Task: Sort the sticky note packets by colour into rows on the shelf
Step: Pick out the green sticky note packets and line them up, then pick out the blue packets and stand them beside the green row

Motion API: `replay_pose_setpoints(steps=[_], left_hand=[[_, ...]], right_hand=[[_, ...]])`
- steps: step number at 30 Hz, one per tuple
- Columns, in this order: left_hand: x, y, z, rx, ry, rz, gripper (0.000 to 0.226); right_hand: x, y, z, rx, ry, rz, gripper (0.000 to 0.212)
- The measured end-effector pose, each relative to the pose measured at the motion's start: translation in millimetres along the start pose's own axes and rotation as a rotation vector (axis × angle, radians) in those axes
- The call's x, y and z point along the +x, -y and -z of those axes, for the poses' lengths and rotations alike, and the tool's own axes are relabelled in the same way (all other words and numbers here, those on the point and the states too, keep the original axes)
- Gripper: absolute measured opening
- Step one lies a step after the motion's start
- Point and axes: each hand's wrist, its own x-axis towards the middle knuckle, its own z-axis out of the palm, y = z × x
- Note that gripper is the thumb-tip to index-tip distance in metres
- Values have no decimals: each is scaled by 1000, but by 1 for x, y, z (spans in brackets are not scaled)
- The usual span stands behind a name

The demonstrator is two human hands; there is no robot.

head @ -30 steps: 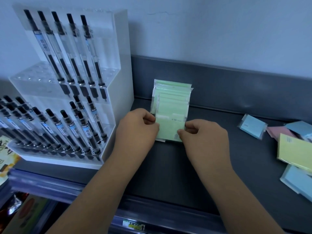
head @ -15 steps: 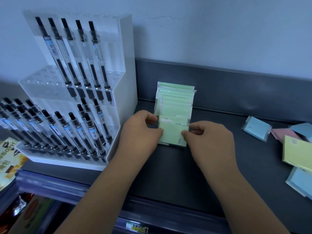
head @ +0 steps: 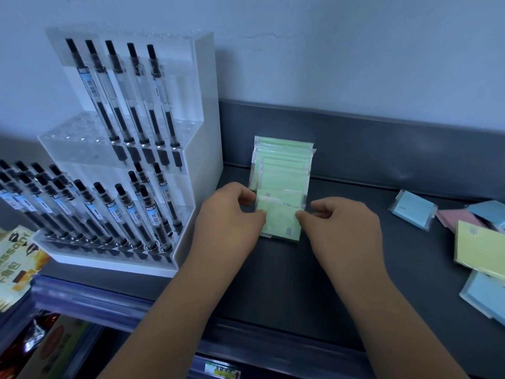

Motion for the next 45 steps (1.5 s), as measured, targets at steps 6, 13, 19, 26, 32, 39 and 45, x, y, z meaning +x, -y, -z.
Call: replay_pose_setpoints(steps=[6, 13, 19, 26, 32, 39, 45], left_hand=[[-4, -1, 3, 20, 2, 12, 20], [-15, -18, -8, 207, -66, -280, 28], [-39, -47, -27, 246, -24, -494, 26], [-74, -78, -64, 225, 85, -583, 22], [-104, -112, -125, 190, 144, -599, 22], [-158, -155, -205, 166, 230, -561, 18], [-190, -174, -249, 92, 156, -508, 9]], right_hand=[[-1, -2, 5, 42, -1, -19, 21], [-11, -11, 28, 119, -39, 44, 32], [-28, -45, 83, 101, -120, 52, 27], [-41, -105, 178, 131, -284, -2, 7], [-42, -178, 262, 197, -441, -100, 13], [-47, -281, 344, 170, -451, -179, 28], [-44, -346, 396, 156, -464, -185, 25]])
